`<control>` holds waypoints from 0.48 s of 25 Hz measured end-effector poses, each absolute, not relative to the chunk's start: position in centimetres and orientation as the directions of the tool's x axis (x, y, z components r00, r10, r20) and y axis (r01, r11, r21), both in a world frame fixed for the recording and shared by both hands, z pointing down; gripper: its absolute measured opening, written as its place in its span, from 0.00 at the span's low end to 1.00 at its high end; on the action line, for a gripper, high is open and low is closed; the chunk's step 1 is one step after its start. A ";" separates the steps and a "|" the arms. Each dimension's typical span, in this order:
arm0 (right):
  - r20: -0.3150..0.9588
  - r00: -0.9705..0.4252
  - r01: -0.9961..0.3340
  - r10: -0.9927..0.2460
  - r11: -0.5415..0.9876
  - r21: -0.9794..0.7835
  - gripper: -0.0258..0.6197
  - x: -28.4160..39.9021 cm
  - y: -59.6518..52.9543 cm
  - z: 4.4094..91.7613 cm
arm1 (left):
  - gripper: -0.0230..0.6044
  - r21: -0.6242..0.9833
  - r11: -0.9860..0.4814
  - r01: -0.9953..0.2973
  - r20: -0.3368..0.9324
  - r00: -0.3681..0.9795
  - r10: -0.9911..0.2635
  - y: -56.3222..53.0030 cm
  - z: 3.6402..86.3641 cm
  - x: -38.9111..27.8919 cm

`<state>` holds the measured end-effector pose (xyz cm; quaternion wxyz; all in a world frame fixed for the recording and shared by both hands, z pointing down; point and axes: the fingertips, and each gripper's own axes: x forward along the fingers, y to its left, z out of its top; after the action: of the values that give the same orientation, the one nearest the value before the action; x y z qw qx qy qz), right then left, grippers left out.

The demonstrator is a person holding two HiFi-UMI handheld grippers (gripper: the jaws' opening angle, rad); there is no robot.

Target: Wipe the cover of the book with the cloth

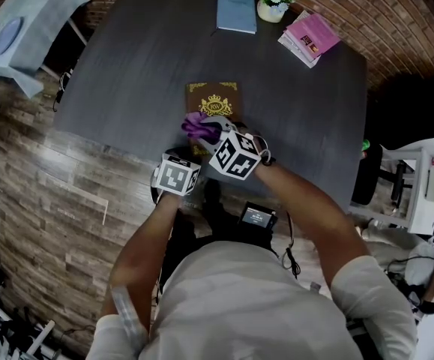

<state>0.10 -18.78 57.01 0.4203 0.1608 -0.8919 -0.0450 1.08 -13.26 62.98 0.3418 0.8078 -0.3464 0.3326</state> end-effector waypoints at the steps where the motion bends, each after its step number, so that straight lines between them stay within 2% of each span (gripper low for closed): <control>1: 0.735 -0.597 -0.249 -0.321 0.945 0.211 0.21 0.1 -18.5 57.0 | 0.32 0.322 -0.526 -0.787 0.774 0.539 -0.333 -13.3 63.0 1.1; 12: 0.738 -0.624 -0.237 -0.257 0.962 0.135 0.21 0.2 -14.9 57.0 | 0.32 0.326 -0.528 -0.784 0.774 0.542 -0.327 -13.3 62.9 1.0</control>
<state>0.20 -14.88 56.95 0.4114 0.1372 -0.9010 -0.0124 1.01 -13.30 62.92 0.3433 0.8083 -0.3435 0.3329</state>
